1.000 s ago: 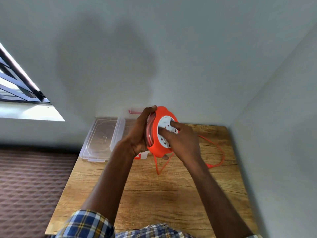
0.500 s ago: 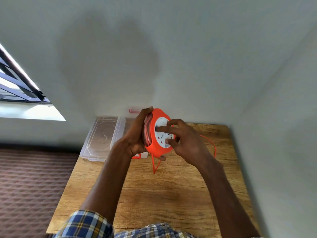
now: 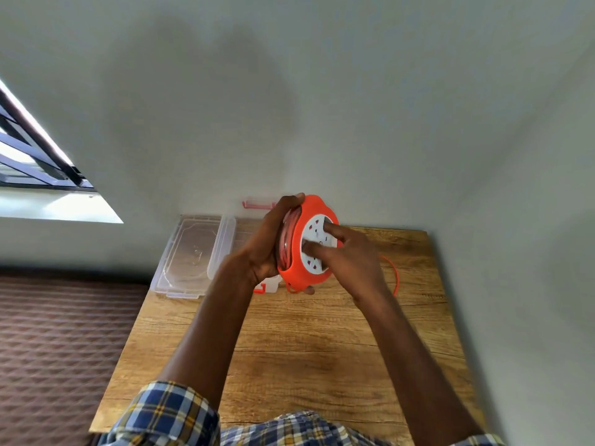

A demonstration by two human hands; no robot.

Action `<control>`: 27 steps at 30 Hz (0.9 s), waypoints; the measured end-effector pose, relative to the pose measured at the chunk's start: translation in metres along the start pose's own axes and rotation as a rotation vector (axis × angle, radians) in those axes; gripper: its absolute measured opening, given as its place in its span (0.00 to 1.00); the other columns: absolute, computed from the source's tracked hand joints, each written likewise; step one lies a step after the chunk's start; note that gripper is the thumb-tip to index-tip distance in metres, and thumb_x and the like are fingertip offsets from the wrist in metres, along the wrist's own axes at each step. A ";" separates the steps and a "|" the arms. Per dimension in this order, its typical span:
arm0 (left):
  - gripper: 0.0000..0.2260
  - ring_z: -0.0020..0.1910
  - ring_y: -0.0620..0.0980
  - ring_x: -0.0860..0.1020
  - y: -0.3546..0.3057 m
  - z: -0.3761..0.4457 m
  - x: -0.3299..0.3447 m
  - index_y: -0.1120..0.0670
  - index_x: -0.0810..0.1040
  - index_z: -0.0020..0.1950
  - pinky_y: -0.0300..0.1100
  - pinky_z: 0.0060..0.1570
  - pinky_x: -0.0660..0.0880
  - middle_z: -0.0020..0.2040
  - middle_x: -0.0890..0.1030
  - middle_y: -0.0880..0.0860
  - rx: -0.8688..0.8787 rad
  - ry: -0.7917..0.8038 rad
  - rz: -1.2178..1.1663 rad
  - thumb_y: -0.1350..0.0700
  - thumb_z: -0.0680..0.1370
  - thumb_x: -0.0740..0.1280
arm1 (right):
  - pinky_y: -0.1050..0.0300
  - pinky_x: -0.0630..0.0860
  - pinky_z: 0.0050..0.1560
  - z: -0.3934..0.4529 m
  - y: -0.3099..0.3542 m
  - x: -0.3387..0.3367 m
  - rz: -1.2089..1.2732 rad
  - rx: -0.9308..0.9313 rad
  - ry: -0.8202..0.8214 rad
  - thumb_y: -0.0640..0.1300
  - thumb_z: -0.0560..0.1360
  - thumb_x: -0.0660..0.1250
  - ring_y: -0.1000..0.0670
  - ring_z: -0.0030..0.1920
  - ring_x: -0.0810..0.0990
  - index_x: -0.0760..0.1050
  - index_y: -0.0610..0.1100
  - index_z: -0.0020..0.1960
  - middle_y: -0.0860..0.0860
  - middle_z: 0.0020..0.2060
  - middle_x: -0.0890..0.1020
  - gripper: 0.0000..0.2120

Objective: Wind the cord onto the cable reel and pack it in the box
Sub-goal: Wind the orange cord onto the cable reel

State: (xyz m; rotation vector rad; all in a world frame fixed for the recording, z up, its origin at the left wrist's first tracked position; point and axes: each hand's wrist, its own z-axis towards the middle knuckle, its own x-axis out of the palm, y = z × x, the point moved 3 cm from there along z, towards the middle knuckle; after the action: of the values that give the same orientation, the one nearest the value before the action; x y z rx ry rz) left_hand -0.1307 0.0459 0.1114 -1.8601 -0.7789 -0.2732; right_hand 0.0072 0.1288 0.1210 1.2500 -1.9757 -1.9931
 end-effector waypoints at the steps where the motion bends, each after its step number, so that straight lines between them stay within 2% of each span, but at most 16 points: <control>1: 0.27 0.51 0.60 0.87 0.000 0.000 0.000 0.54 0.87 0.61 0.55 0.47 0.85 0.56 0.87 0.62 0.018 -0.020 -0.002 0.34 0.82 0.62 | 0.46 0.83 0.57 0.001 0.000 0.001 0.088 0.056 0.007 0.64 0.66 0.77 0.51 0.58 0.84 0.76 0.56 0.72 0.53 0.67 0.82 0.36; 4: 0.30 0.54 0.61 0.85 0.003 0.003 0.000 0.55 0.82 0.69 0.58 0.55 0.83 0.60 0.85 0.62 0.023 -0.042 -0.030 0.33 0.81 0.62 | 0.47 0.83 0.58 -0.002 0.003 0.001 -0.015 -0.001 -0.021 0.68 0.70 0.71 0.51 0.59 0.84 0.74 0.56 0.73 0.53 0.67 0.82 0.35; 6: 0.31 0.55 0.62 0.85 0.004 0.004 -0.001 0.55 0.82 0.69 0.60 0.57 0.82 0.61 0.84 0.62 0.015 -0.037 -0.058 0.32 0.80 0.62 | 0.51 0.84 0.54 -0.007 0.007 -0.003 -0.246 -0.154 -0.159 0.73 0.73 0.66 0.51 0.57 0.85 0.74 0.58 0.72 0.55 0.63 0.84 0.32; 7: 0.31 0.55 0.62 0.85 0.005 0.004 -0.002 0.54 0.83 0.67 0.61 0.56 0.82 0.61 0.84 0.62 0.009 -0.031 -0.073 0.31 0.80 0.63 | 0.54 0.84 0.49 -0.010 0.009 -0.005 -0.358 -0.246 -0.231 0.72 0.75 0.65 0.52 0.53 0.86 0.74 0.60 0.71 0.56 0.59 0.86 0.29; 9: 0.30 0.54 0.61 0.86 0.006 0.005 -0.007 0.53 0.86 0.63 0.60 0.55 0.83 0.61 0.85 0.61 -0.002 -0.010 -0.100 0.30 0.79 0.64 | 0.58 0.82 0.46 -0.009 0.010 -0.009 -0.415 -0.392 -0.228 0.62 0.78 0.69 0.54 0.50 0.86 0.76 0.61 0.69 0.58 0.55 0.86 0.20; 11: 0.30 0.55 0.62 0.86 0.008 0.005 -0.012 0.51 0.87 0.61 0.62 0.56 0.82 0.61 0.86 0.60 -0.022 0.027 -0.099 0.29 0.78 0.63 | 0.59 0.80 0.48 -0.004 0.007 -0.012 -0.348 -0.458 -0.072 0.50 0.78 0.73 0.54 0.52 0.83 0.77 0.62 0.69 0.58 0.62 0.82 0.20; 14: 0.31 0.59 0.63 0.85 0.009 0.004 -0.016 0.50 0.86 0.65 0.67 0.59 0.79 0.63 0.85 0.60 -0.061 0.135 -0.107 0.28 0.78 0.63 | 0.60 0.79 0.52 -0.001 -0.001 -0.016 -0.332 -0.498 0.092 0.42 0.78 0.73 0.53 0.59 0.80 0.74 0.64 0.71 0.59 0.69 0.78 0.26; 17: 0.31 0.60 0.63 0.84 0.009 0.004 -0.016 0.51 0.85 0.66 0.66 0.58 0.79 0.63 0.85 0.60 -0.083 0.203 -0.120 0.28 0.77 0.65 | 0.55 0.81 0.59 -0.002 -0.004 -0.014 -0.348 -0.533 0.149 0.41 0.79 0.72 0.52 0.70 0.75 0.74 0.67 0.70 0.58 0.74 0.74 0.26; 20: 0.32 0.60 0.63 0.84 0.008 0.007 -0.016 0.51 0.85 0.67 0.67 0.57 0.79 0.63 0.85 0.60 -0.093 0.214 -0.124 0.28 0.75 0.68 | 0.49 0.80 0.62 -0.002 -0.003 -0.013 -0.406 -0.548 0.138 0.42 0.80 0.70 0.49 0.73 0.73 0.72 0.70 0.70 0.56 0.76 0.72 0.27; 22: 0.32 0.59 0.64 0.85 0.009 0.008 -0.016 0.51 0.85 0.66 0.68 0.57 0.79 0.62 0.85 0.60 -0.098 0.198 -0.113 0.28 0.75 0.67 | 0.50 0.79 0.63 -0.002 -0.004 -0.012 -0.429 -0.532 0.097 0.44 0.79 0.71 0.49 0.73 0.74 0.73 0.70 0.70 0.57 0.75 0.73 0.27; 25: 0.31 0.58 0.64 0.84 0.008 0.007 -0.012 0.51 0.86 0.65 0.69 0.60 0.78 0.62 0.85 0.61 -0.089 0.179 -0.081 0.28 0.76 0.65 | 0.64 0.78 0.52 -0.003 -0.003 -0.012 -0.357 -0.471 0.021 0.45 0.75 0.75 0.52 0.66 0.80 0.75 0.69 0.68 0.58 0.69 0.79 0.28; 27: 0.31 0.58 0.65 0.84 0.005 0.006 -0.010 0.51 0.85 0.66 0.69 0.60 0.77 0.63 0.84 0.61 -0.069 0.155 -0.056 0.29 0.76 0.66 | 0.69 0.76 0.47 -0.006 0.000 -0.012 -0.330 -0.422 -0.044 0.54 0.70 0.78 0.56 0.57 0.84 0.74 0.73 0.67 0.61 0.62 0.84 0.29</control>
State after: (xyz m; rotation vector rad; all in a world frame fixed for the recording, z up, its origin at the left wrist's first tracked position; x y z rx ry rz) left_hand -0.1356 0.0462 0.1000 -1.8587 -0.7226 -0.4796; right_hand 0.0185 0.1310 0.1274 1.4951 -1.3171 -2.4327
